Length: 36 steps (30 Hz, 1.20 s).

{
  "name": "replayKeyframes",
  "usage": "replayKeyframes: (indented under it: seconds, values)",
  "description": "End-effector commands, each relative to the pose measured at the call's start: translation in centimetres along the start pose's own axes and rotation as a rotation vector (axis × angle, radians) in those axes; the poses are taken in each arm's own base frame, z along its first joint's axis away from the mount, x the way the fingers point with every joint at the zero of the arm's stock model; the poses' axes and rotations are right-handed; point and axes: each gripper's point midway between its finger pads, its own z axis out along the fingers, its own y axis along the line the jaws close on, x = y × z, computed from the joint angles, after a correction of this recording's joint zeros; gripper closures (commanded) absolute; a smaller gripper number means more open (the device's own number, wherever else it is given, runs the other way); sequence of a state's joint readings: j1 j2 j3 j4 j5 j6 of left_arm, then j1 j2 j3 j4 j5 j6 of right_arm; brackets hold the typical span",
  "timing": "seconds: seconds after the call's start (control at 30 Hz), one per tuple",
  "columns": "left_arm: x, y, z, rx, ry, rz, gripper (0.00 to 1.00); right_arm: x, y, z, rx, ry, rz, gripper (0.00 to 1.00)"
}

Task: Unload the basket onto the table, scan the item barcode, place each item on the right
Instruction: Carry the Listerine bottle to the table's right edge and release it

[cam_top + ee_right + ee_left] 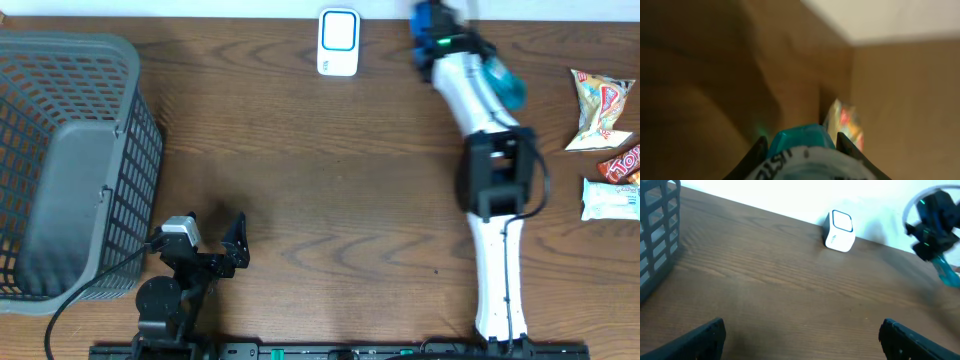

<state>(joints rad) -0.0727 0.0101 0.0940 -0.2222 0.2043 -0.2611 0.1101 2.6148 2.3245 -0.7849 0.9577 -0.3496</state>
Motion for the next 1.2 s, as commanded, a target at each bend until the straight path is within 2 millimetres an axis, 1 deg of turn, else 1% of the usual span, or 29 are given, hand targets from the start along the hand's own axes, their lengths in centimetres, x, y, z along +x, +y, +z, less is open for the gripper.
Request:
replayKeyframes:
  seconds: [0.0, 0.13, 0.17, 0.27, 0.33, 0.4, 0.43, 0.47, 0.5, 0.53, 0.6, 0.67, 0.73, 0.8, 0.83, 0.93, 1.03, 1.1, 1.17]
  values:
    - [1.1, 0.4, 0.2, -0.010, 0.032, -0.001, 0.02, 0.6, -4.2, 0.4, -0.054, 0.005, 0.235, 0.82]
    - [1.1, 0.4, 0.2, -0.010, 0.033, -0.001, 0.02, 4.5, -6.1, 4.8, -0.090, 0.111, 0.303, 0.83]
    - [1.1, 0.4, 0.2, -0.010, 0.032, -0.001, 0.02, 5.3, -6.6, 5.6, -0.094, 0.133, 0.319, 0.83]
    - [1.1, 0.4, 0.2, -0.010, 0.032, -0.001, 0.02, 7.5, -7.8, 7.3, -0.088, 0.192, 0.381, 0.76]
    - [1.1, 0.4, 0.2, -0.010, 0.032, -0.001, 0.02, 8.6, -8.5, 8.1, -0.080, 0.223, 0.424, 0.72]
    - [1.1, 0.4, 0.2, -0.010, 0.033, -0.001, 0.02, 9.4, -8.8, 8.5, -0.086, 0.245, 0.460, 0.51]
    - [1.1, 0.4, 0.2, -0.010, 0.033, -0.001, 0.02, 9.5, -8.6, 8.7, -0.108, 0.248, 0.465, 0.40]
    - [1.1, 0.4, 0.2, -0.010, 0.032, -0.001, 0.02, 9.5, -8.3, 8.6, -0.136, 0.246, 0.469, 0.28]
    - [1.1, 0.4, 0.2, -0.010, 0.033, -0.001, 0.02, 9.3, -8.0, 8.4, -0.168, 0.242, 0.475, 0.10]
    - [1.1, 0.4, 0.2, -0.010, 0.032, -0.001, 0.02, 9.2, -7.9, 8.1, -0.189, 0.238, 0.482, 0.01]
    - [1.1, 0.4, 0.2, -0.010, 0.033, -0.001, 0.02, 8.6, -8.1, 7.1, -0.221, 0.223, 0.517, 0.01]
    - [1.1, 0.4, 0.2, -0.010, 0.032, -0.001, 0.02, 8.0, -9.1, 5.8, -0.233, 0.199, 0.568, 0.01]
    - [1.1, 0.4, 0.2, -0.010, 0.032, -0.001, 0.02, 7.0, -10.7, 3.9, -0.249, 0.159, 0.637, 0.01]
    - [1.1, 0.4, 0.2, -0.010, 0.032, -0.001, 0.02, 5.9, -12.6, 1.4, -0.289, 0.109, 0.723, 0.01]
    - [1.1, 0.4, 0.2, -0.010, 0.032, -0.001, 0.02, 5.4, -13.5, -0.3, -0.325, 0.081, 0.766, 0.01]
    - [1.1, 0.4, 0.2, -0.010, 0.032, -0.001, 0.02, 3.7, -15.6, -6.0, -0.497, -0.019, 0.850, 0.01]
    - [1.1, 0.4, 0.2, -0.010, 0.032, -0.001, 0.02, 2.3, -18.0, -12.8, -0.702, -0.162, 0.878, 0.01]
    - [1.1, 0.4, 0.2, -0.010, 0.032, -0.001, 0.02, 2.1, -20.2, -17.4, -0.785, -0.264, 0.890, 0.01]
    - [1.1, 0.4, 0.2, -0.010, 0.032, -0.001, 0.02, 2.7, -22.6, -21.3, -0.813, -0.351, 0.903, 0.01]
